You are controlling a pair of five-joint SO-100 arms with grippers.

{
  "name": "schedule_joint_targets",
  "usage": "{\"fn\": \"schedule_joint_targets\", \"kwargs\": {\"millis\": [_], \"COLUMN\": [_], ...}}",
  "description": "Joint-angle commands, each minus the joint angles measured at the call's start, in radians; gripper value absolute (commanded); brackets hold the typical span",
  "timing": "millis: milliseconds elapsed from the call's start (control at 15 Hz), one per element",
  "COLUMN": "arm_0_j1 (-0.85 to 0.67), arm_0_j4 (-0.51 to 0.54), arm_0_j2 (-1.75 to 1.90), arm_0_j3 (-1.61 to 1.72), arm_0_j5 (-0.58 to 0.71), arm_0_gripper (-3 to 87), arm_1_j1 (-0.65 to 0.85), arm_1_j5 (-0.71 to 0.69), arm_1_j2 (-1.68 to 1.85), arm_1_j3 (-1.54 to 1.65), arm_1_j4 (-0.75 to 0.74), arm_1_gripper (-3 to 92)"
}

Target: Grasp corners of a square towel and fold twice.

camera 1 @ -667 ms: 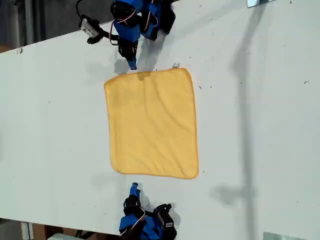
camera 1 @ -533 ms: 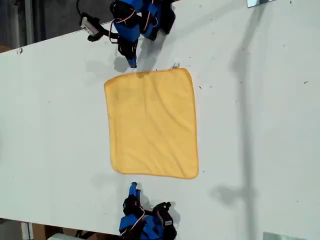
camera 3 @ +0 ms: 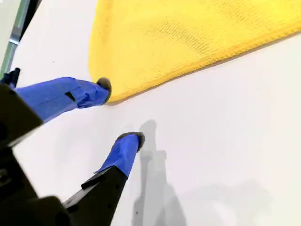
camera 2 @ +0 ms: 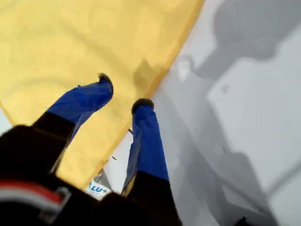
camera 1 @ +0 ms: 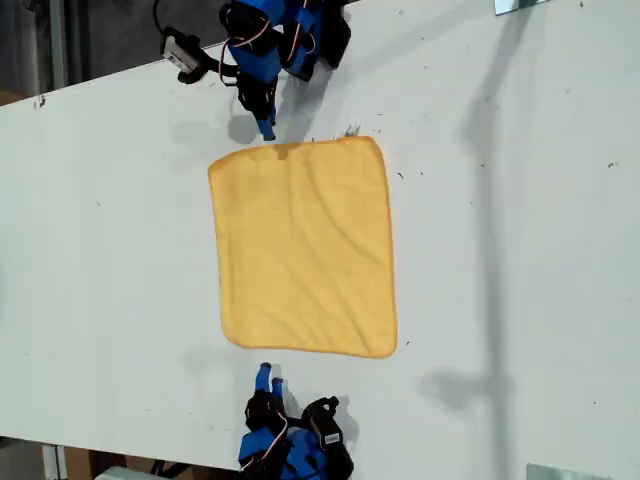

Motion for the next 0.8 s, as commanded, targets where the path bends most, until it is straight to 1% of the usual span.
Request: {"fn": "schedule_joint_targets", "kwargs": {"millis": [0,67,133,267,333,533,733], "arm_0_j1": [0.025,0.025,0.025,0.023,0.025,0.026,0.028], "arm_0_j4": [-0.032,-0.032,-0.032,-0.028,-0.028,-0.026,-0.025], "arm_0_j2": [0.003,0.003,0.003,0.003,0.003,0.003,0.003], "arm_0_j3": [0.000,0.000,0.002,0.002,0.002,0.002,0.002], "arm_0_j5": [-0.006,-0.008,-0.012,-0.015,-0.015,-0.020,-0.021], "arm_0_gripper": [19.9,19.8,19.6,19.2,18.9,18.3,18.2], "arm_1_j1": [-0.100,-0.161,-0.265,-0.453,-0.512,-0.735,-0.859], "arm_1_j5": [-0.087,-0.133,-0.143,-0.091,-0.044,0.121,0.198], "arm_1_j2": [-0.245,-0.546,-0.801,-1.043,-1.075,-1.058,-1.062], "arm_1_j3": [-0.170,-0.350,-0.506,-0.583,-0.565,-0.531,-0.557], "arm_1_j4": [-0.123,-0.106,-0.064,-0.046,-0.018,-0.002,-0.041], "arm_1_gripper": [19.2,20.9,21.9,22.9,23.3,23.9,24.1]}}
